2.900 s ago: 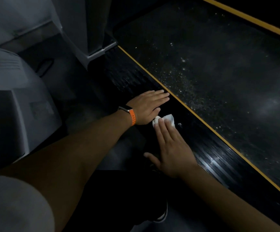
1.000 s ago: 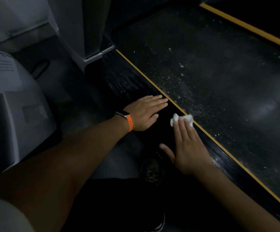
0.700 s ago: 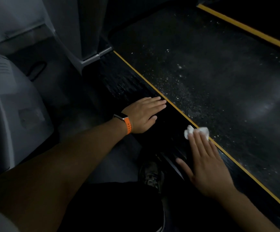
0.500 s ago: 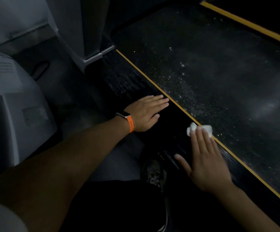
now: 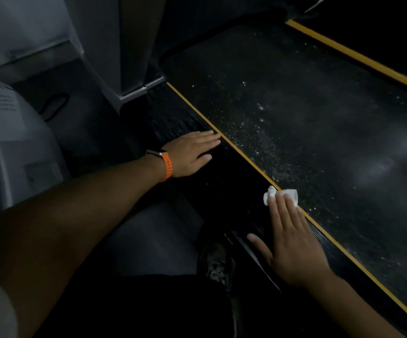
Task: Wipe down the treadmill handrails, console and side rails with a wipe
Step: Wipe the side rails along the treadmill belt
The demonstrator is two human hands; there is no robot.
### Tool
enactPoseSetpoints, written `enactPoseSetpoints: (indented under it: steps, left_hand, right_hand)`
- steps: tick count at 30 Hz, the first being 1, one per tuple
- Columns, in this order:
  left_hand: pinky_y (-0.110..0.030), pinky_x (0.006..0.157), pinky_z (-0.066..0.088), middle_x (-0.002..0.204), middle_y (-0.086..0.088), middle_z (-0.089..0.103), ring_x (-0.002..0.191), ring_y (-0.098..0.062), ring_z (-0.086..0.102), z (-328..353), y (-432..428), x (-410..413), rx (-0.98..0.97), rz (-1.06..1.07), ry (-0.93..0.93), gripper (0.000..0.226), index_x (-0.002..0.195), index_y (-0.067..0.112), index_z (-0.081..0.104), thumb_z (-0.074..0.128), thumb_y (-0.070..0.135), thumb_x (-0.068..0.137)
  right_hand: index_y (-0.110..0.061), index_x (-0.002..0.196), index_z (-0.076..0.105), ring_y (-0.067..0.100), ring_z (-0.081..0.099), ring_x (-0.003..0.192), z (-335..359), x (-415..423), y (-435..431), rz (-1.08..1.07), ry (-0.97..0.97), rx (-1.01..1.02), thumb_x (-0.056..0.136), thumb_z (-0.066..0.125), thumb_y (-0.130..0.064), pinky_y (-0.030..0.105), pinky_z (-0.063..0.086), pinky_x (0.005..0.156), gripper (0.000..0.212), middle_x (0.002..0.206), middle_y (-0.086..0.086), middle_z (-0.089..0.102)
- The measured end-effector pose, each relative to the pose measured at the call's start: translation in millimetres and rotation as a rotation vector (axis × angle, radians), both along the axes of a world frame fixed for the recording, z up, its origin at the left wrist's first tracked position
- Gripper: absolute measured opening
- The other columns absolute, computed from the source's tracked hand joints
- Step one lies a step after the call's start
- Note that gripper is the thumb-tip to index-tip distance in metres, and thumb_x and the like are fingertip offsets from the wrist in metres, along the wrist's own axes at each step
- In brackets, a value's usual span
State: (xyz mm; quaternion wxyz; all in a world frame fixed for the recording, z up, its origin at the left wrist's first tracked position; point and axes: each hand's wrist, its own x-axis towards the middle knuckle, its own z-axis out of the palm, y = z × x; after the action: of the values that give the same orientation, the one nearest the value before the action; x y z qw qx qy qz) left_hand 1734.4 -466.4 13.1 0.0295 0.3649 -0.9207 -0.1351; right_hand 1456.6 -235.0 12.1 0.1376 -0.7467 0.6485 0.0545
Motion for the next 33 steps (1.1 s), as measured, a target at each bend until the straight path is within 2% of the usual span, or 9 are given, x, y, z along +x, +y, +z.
enactPoseSetpoints:
  steps: [3, 9, 13, 17, 21, 23, 27, 31, 33]
  left_hand:
    - [-0.037, 0.129, 0.01, 0.17, -0.002, 0.022, 0.158, -0.016, 0.012, -5, -5, 7, -0.043, 0.005, -0.023, 0.061, 0.162, 0.014, 0.029, 0.032, 0.037, 0.105]
    - [-0.037, 0.129, 0.012, 0.169, 0.0, 0.025, 0.157, -0.015, 0.015, -7, -4, 7, -0.07, 0.026, 0.001, 0.06, 0.16, 0.015, 0.033, 0.032, 0.035, 0.103]
    - [-0.038, 0.129, 0.012, 0.169, -0.001, 0.024, 0.158, -0.015, 0.014, -10, -5, 7, -0.064, 0.013, 0.004, 0.06, 0.161, 0.015, 0.031, 0.031, 0.034, 0.104]
    - [-0.037, 0.129, 0.01, 0.17, 0.0, 0.022, 0.158, -0.015, 0.012, -11, -6, 10, -0.049, 0.021, 0.007, 0.06, 0.162, 0.015, 0.029, 0.031, 0.033, 0.104]
    - [-0.039, 0.128, 0.015, 0.167, -0.003, 0.029, 0.157, -0.017, 0.019, -10, -4, 7, -0.075, 0.007, 0.029, 0.061, 0.159, 0.012, 0.035, 0.035, 0.03, 0.101]
    - [-0.04, 0.128, 0.016, 0.167, -0.004, 0.03, 0.156, -0.018, 0.02, -7, -2, 6, -0.078, 0.014, 0.023, 0.061, 0.158, 0.011, 0.036, 0.036, 0.029, 0.1]
    - [-0.041, 0.128, 0.017, 0.167, -0.004, 0.029, 0.157, -0.018, 0.019, -8, -3, 6, -0.076, 0.013, 0.029, 0.06, 0.159, 0.011, 0.036, 0.036, 0.029, 0.101]
    - [-0.039, 0.129, 0.012, 0.169, -0.002, 0.024, 0.158, -0.017, 0.014, -11, -5, 9, -0.047, 0.018, 0.017, 0.06, 0.161, 0.014, 0.031, 0.033, 0.031, 0.104]
    - [-0.037, 0.129, 0.01, 0.169, -0.001, 0.024, 0.158, -0.017, 0.014, -11, -5, 9, -0.042, 0.016, 0.015, 0.06, 0.161, 0.014, 0.03, 0.033, 0.03, 0.104]
  right_hand:
    - [-0.007, 0.162, -0.018, 0.025, -0.026, 0.157, 3, 27, -37, 0.018, -0.014, -0.013, 0.087, -0.01, -0.083, 0.039, -0.012, 0.128, 0.106, 0.169, 0.012, -0.025]
    - [-0.006, 0.163, -0.016, 0.025, -0.022, 0.158, 1, 68, -105, 0.066, -0.026, -0.017, 0.084, -0.01, -0.081, 0.041, -0.005, 0.131, 0.109, 0.171, 0.012, -0.021]
    - [-0.011, 0.164, -0.015, 0.021, -0.024, 0.158, 1, 42, -70, 0.068, -0.043, -0.02, 0.088, -0.008, -0.083, 0.041, -0.003, 0.131, 0.105, 0.171, 0.008, -0.021]
    - [-0.008, 0.165, -0.007, 0.022, -0.017, 0.16, 1, 22, -26, 0.045, -0.033, -0.039, 0.096, 0.0, -0.083, 0.044, 0.004, 0.132, 0.102, 0.173, 0.008, -0.013]
    - [-0.007, 0.163, -0.016, 0.026, -0.024, 0.158, 1, 68, -63, 0.075, -0.03, -0.052, 0.091, -0.006, -0.082, 0.04, -0.01, 0.13, 0.104, 0.17, 0.011, -0.023]
    - [-0.006, 0.162, -0.018, 0.026, -0.025, 0.157, 2, 91, -87, 0.083, -0.036, -0.051, 0.091, -0.004, -0.08, 0.039, -0.011, 0.129, 0.103, 0.17, 0.012, -0.024]
    - [-0.008, 0.163, -0.017, 0.024, -0.025, 0.158, -2, 71, -68, 0.117, -0.02, -0.036, 0.093, -0.005, -0.081, 0.043, 0.001, 0.132, 0.101, 0.171, 0.01, -0.022]
    - [-0.006, 0.166, 0.003, 0.022, -0.008, 0.162, -4, 29, 9, 0.117, -0.055, -0.112, 0.101, 0.018, -0.079, 0.042, 0.01, 0.13, 0.099, 0.175, 0.012, -0.002]
    - [-0.003, 0.165, 0.009, 0.026, -0.002, 0.162, -7, 30, 19, 0.093, -0.047, -0.131, 0.101, 0.022, -0.078, 0.044, 0.013, 0.13, 0.1, 0.174, 0.015, 0.003]
